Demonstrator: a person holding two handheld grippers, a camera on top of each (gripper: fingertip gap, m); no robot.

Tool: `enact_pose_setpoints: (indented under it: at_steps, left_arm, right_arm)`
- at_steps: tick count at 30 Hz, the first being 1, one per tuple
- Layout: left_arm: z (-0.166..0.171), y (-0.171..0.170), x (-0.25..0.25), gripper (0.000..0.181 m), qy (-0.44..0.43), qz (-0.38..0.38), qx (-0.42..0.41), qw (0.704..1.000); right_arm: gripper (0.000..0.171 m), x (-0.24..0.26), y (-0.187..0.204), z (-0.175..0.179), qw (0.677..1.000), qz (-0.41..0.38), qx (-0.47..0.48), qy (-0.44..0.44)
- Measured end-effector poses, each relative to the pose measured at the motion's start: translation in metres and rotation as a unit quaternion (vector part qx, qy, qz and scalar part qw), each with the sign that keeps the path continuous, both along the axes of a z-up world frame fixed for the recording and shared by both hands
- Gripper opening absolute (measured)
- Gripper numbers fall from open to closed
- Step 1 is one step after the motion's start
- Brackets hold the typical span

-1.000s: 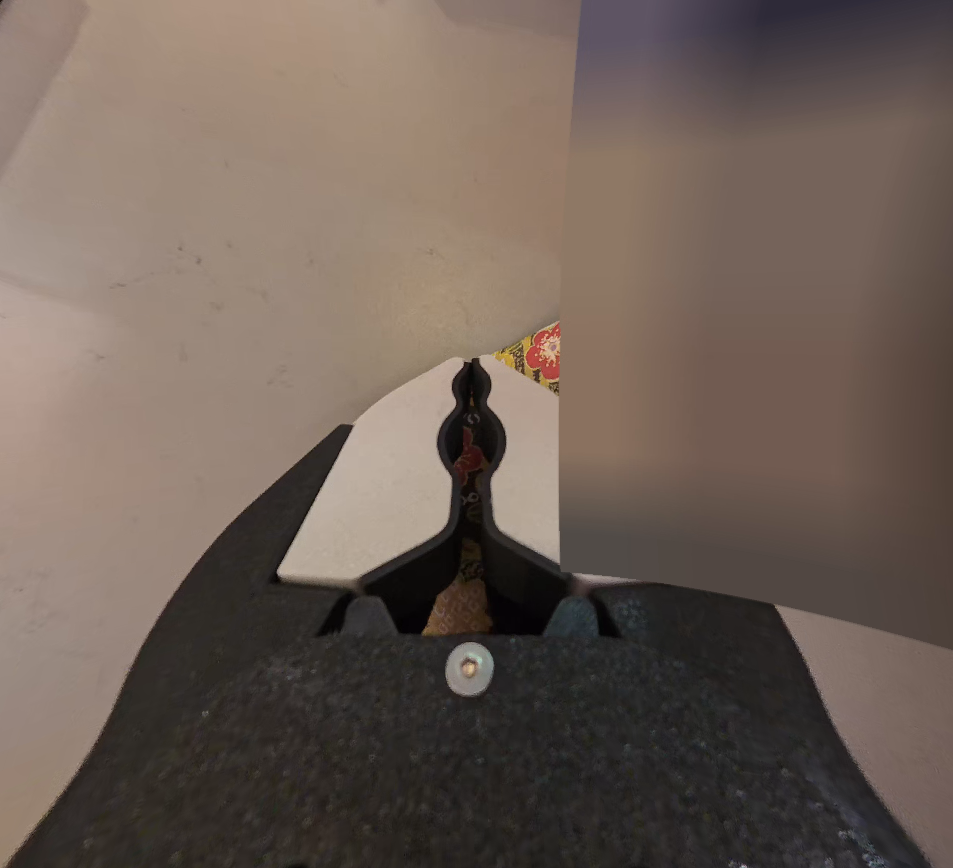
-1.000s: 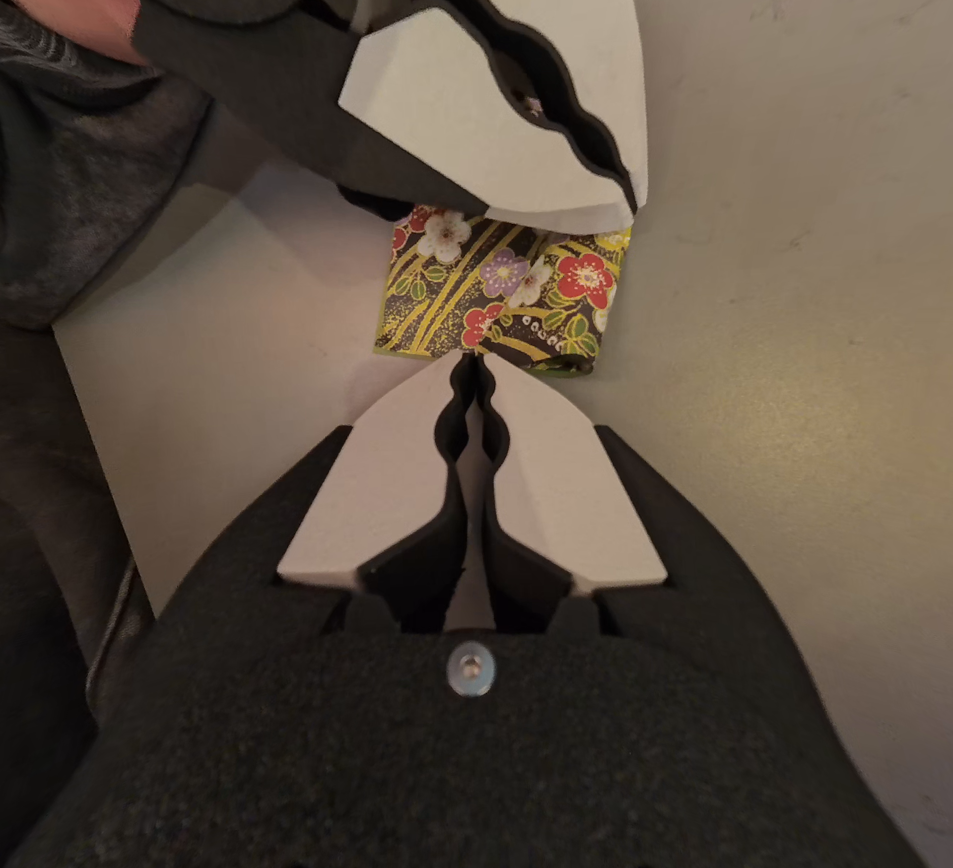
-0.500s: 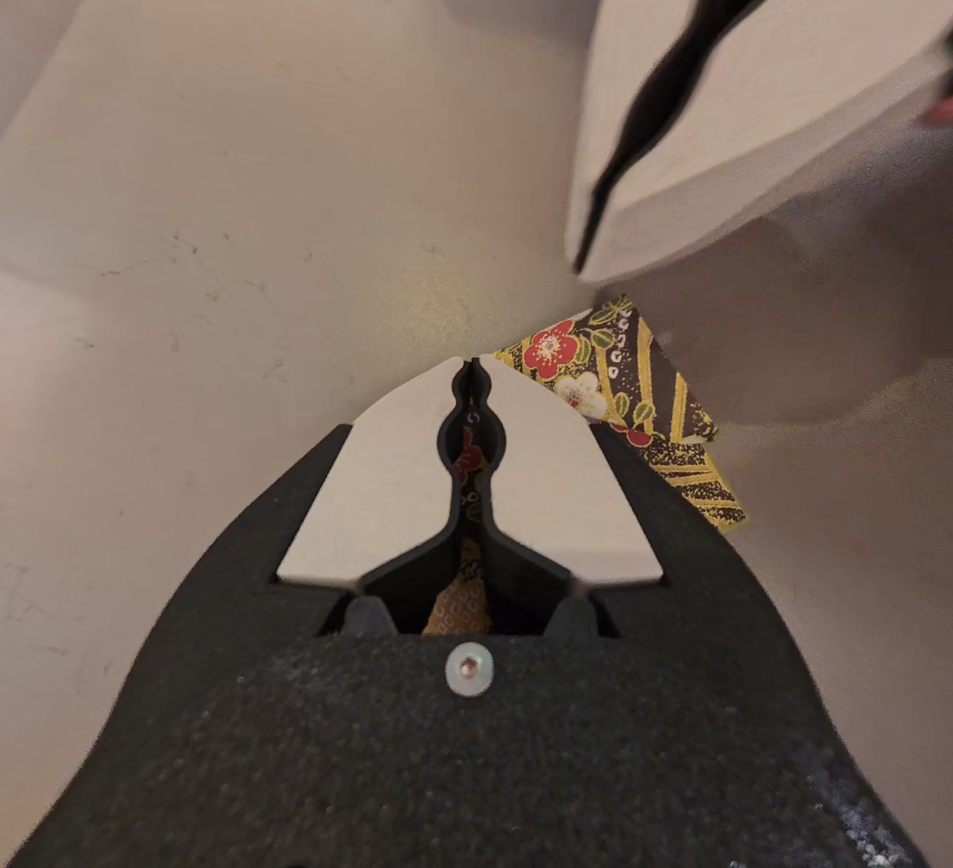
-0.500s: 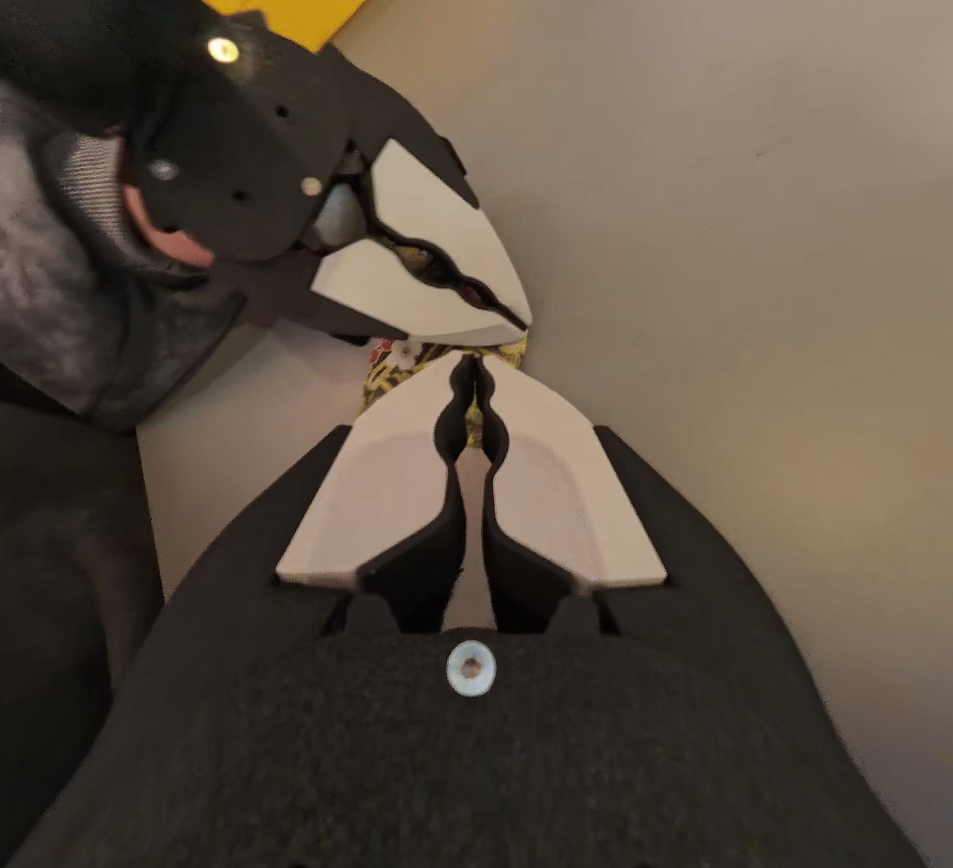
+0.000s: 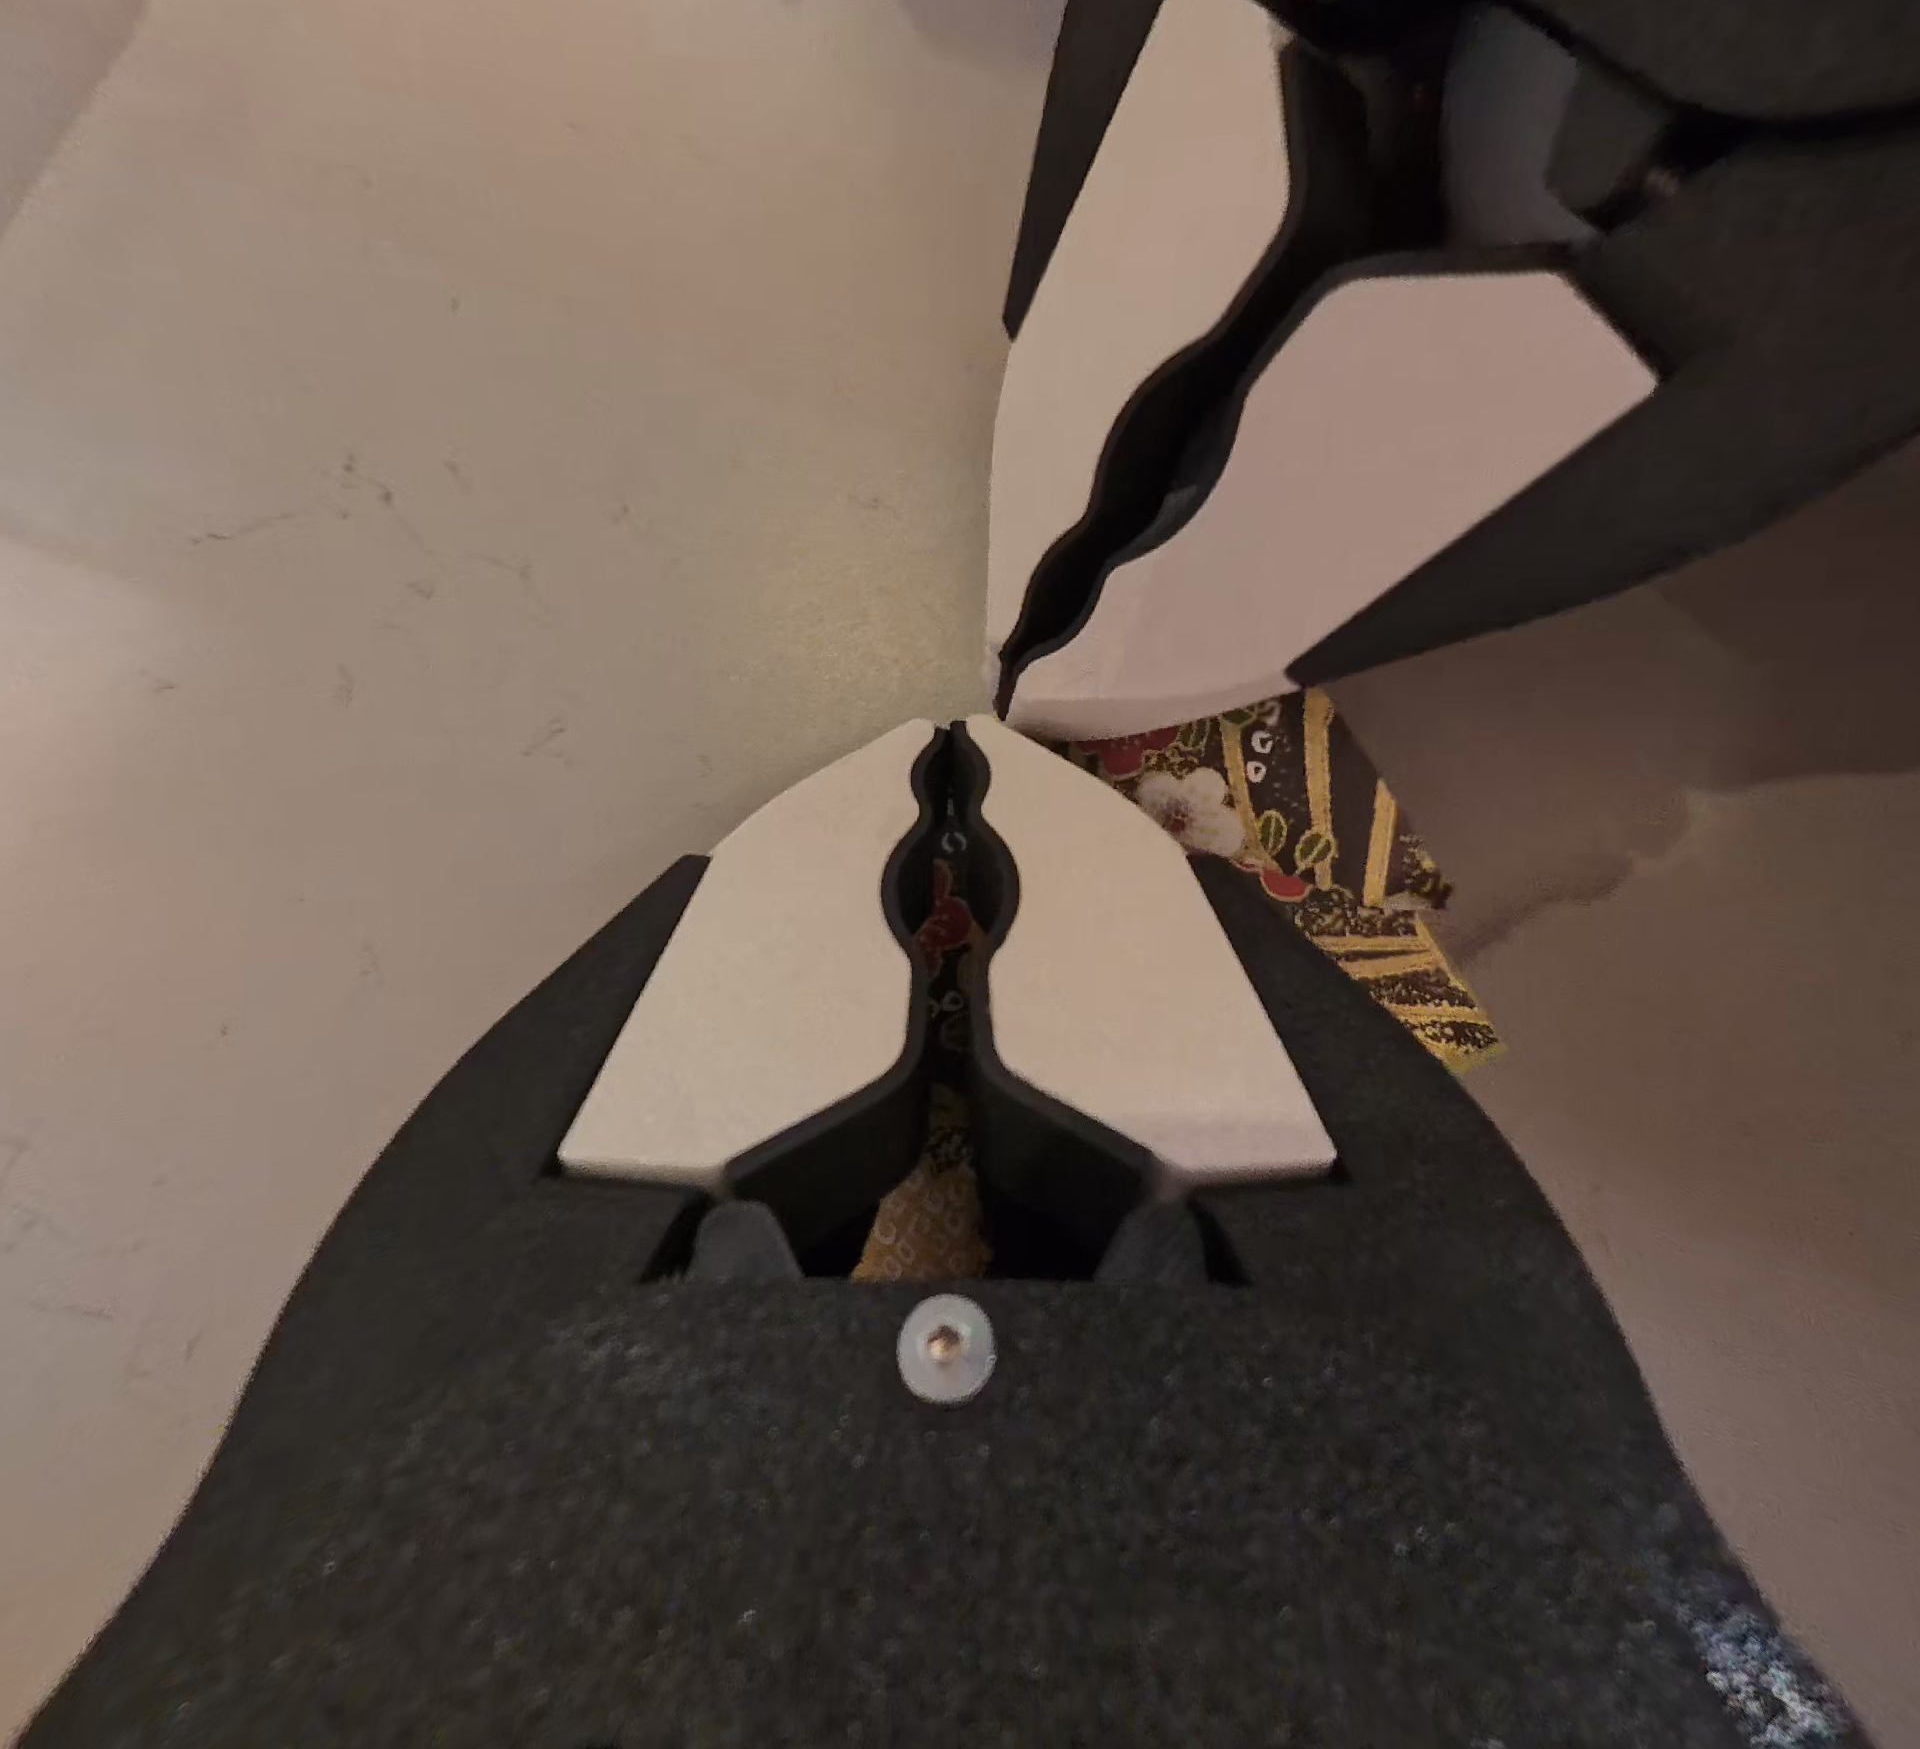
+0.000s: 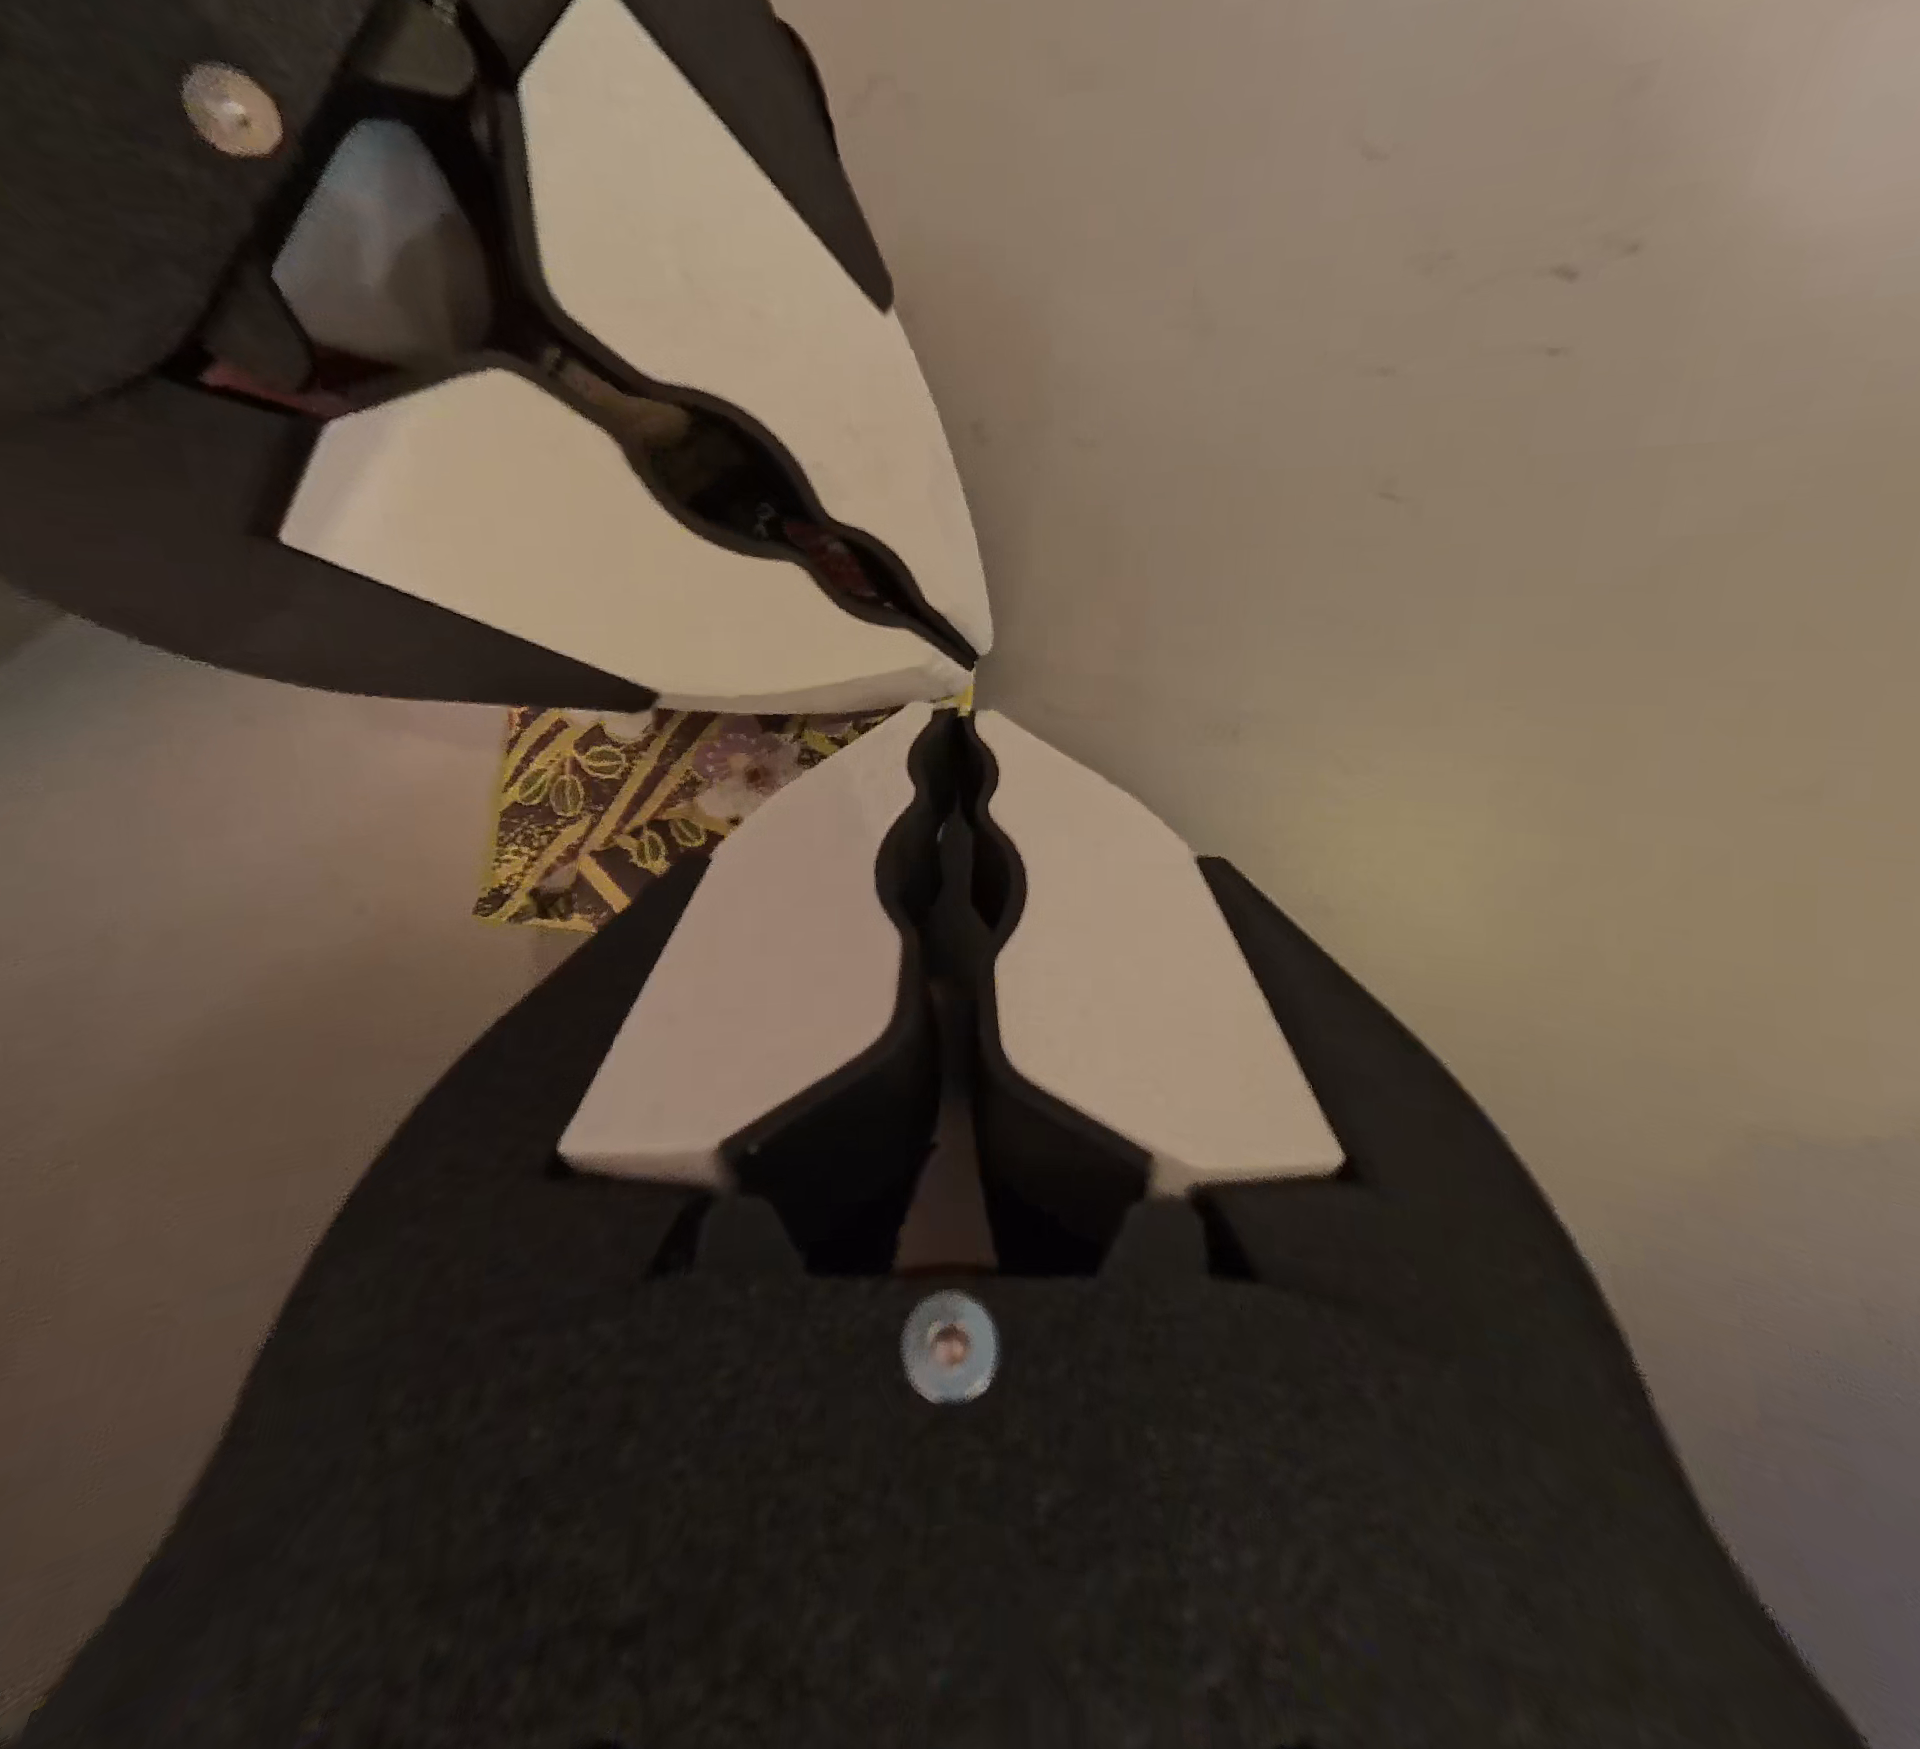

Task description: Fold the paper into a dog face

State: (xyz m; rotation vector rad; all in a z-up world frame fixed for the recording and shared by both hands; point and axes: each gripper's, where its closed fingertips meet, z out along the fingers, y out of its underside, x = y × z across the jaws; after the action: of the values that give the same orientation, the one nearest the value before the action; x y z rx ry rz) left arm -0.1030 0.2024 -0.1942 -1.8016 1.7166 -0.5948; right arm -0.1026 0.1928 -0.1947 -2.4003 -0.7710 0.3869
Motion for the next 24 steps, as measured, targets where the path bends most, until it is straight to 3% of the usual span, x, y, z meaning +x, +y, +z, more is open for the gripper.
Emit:
enact_pose_setpoints:
  at_steps: [24]
  left_arm:
    - [0.0,0.0,-0.001,0.0,0.006,0.002,0.012,1.0]
  right_arm:
    - [0.0,0.022,-0.033,-0.001,0.998,-0.017,0.011,-0.064]
